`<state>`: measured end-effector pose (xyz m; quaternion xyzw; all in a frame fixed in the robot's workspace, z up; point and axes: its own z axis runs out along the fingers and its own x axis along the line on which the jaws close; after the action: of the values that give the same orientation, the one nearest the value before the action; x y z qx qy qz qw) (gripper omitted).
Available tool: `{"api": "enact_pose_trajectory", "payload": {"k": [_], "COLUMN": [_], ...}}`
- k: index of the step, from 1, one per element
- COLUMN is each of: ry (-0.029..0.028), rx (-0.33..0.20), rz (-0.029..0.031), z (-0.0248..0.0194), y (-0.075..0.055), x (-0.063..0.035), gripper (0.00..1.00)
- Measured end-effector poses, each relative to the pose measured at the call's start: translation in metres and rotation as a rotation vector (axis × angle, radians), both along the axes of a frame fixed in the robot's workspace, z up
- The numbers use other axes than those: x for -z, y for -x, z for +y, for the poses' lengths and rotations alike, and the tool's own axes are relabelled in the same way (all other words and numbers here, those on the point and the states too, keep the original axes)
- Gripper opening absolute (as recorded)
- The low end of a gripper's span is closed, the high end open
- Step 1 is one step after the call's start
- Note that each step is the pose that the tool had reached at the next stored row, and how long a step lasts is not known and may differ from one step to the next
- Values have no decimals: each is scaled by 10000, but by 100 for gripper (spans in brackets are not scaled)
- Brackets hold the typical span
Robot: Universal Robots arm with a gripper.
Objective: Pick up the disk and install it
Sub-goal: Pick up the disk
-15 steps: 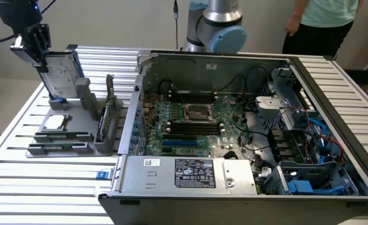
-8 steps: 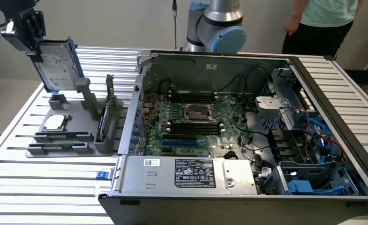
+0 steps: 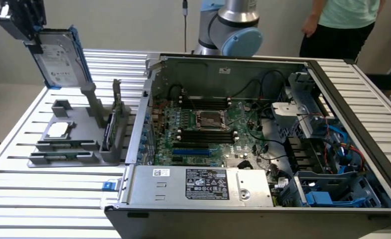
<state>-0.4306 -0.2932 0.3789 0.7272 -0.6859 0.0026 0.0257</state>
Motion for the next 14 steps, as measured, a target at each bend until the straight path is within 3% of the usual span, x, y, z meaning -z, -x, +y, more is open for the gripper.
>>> {"api": "enact_pose_trajectory", "payload": {"k": [5,14], "ry": [0,0], "rx": [1,-1], "rz": [-2,14], "z": [-18,-120], "y": [-106,-466], "x": [-183,-431], "gripper": [33,33]}}
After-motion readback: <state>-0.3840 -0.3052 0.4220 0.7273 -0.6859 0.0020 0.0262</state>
